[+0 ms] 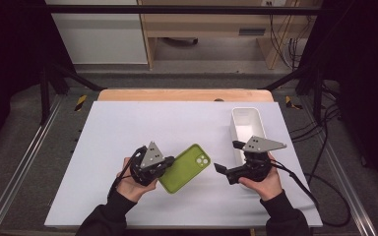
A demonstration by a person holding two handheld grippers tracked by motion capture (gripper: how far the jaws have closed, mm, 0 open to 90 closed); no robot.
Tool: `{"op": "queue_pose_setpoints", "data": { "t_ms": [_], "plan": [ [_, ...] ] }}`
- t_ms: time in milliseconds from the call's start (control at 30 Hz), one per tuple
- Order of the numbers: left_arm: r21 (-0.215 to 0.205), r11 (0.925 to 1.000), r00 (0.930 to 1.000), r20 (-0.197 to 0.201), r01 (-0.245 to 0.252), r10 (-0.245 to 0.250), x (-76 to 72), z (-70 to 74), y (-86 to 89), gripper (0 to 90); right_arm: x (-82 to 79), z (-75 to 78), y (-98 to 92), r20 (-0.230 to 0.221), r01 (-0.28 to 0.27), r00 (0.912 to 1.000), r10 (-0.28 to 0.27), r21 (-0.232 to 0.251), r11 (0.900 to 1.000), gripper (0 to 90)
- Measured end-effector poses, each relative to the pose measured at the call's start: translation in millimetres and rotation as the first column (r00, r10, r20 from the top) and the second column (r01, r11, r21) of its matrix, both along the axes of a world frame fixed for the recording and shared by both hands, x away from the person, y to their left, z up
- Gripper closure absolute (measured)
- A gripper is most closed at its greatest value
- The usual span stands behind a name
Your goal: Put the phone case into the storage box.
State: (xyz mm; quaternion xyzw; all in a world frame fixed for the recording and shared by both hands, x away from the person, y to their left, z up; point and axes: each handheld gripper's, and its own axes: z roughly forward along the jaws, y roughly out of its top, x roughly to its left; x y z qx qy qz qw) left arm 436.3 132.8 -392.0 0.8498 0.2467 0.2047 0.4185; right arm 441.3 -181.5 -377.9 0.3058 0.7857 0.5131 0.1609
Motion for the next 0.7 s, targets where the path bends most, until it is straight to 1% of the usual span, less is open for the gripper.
{"op": "queue_pose_setpoints", "data": {
  "t_ms": [67,300,400,600,700],
  "plan": [
    [0.006,1.0000,1.0000,0.001,0.002,-0.002,-0.7,-1.2,-1.3,88.2,1.1,1.0,2.2,-0.007,-0.004,1.0000,0.004,-0.001,1.000,1.4],
    [0.023,0.9997,0.9999,0.013,0.012,-0.012,-2.0,0.0,-5.8,88.2,5.4,4.5,9.0,-0.025,-0.005,0.9997,0.004,-0.035,0.999,1.7],
    [0.022,0.9996,0.9997,0.019,0.018,-0.018,-3.3,1.1,-8.5,88.2,7.7,5.7,13.4,-0.037,-0.010,0.9993,0.008,-0.045,0.999,1.9],
    [0.032,0.9987,0.9989,0.024,0.039,-0.040,-6.1,0.4,-14.9,88.2,11.1,9.2,21.3,-0.049,-0.016,0.9987,0.012,-0.075,0.997,2.4],
    [0.041,0.9979,0.9983,0.026,0.050,-0.051,-8.2,-0.2,-16.8,88.2,12.8,9.9,24.0,-0.058,-0.015,0.9982,0.011,-0.078,0.997,3.1]
  ]
}}
